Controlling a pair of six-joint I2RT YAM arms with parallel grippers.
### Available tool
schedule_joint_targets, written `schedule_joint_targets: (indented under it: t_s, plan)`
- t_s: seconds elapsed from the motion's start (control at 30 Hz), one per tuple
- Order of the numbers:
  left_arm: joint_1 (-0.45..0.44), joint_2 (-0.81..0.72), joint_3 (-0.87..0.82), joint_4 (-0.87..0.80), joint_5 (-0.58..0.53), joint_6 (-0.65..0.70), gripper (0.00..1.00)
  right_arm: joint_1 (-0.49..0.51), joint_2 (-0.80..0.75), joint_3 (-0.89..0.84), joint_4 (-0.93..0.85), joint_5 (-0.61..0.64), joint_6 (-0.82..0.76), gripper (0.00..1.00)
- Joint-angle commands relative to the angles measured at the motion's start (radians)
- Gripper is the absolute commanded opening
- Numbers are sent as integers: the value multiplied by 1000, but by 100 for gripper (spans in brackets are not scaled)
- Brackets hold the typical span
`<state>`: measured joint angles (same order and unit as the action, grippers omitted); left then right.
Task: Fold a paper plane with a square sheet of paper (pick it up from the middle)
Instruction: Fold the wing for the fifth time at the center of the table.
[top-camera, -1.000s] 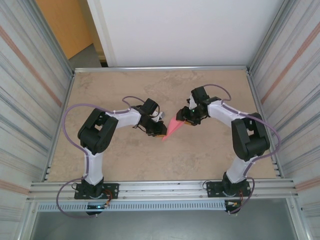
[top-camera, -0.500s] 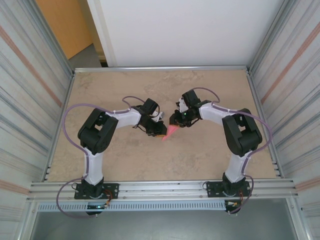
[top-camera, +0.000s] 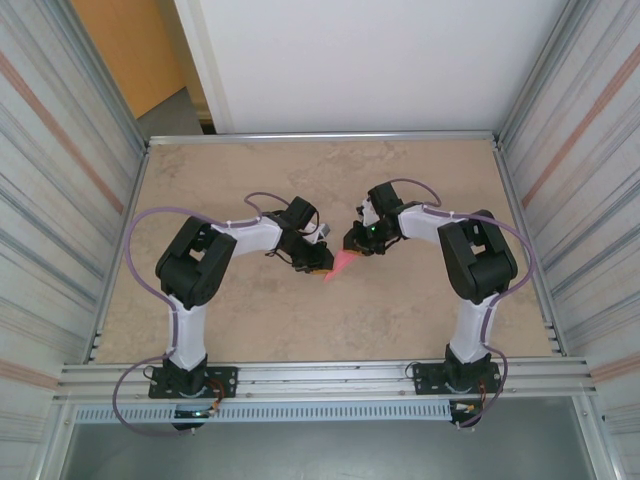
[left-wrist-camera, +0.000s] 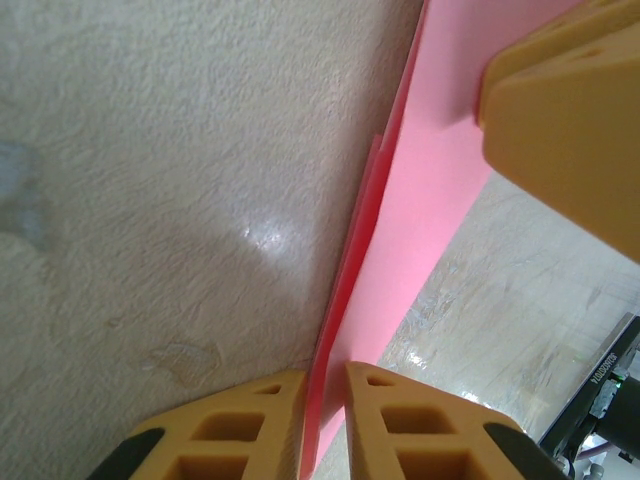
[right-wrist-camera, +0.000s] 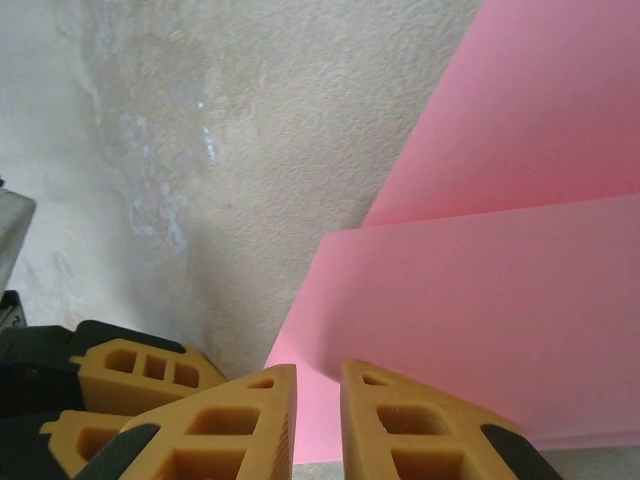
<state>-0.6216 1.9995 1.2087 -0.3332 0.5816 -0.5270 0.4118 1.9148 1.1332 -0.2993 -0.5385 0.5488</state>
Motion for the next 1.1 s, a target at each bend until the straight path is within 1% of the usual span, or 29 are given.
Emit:
schedule_joint_targets:
  t_s: [0.0,0.87,0.97,1.07]
  plan:
    - [-17,78,-19,-38,-48,9,20,-5,16,7,-26,35,10,19]
    - [-17,75,-23,-38,-54,-3,19,-20,44,-61,-15,64,4,19]
    - [-17,42,-14,-43,-53,-10,19,-22,46,-60,-20,64,-2,18]
    - [-17,-34,-3,-38,-78,-15,19,-23,50,-54,-38,71,-13,18]
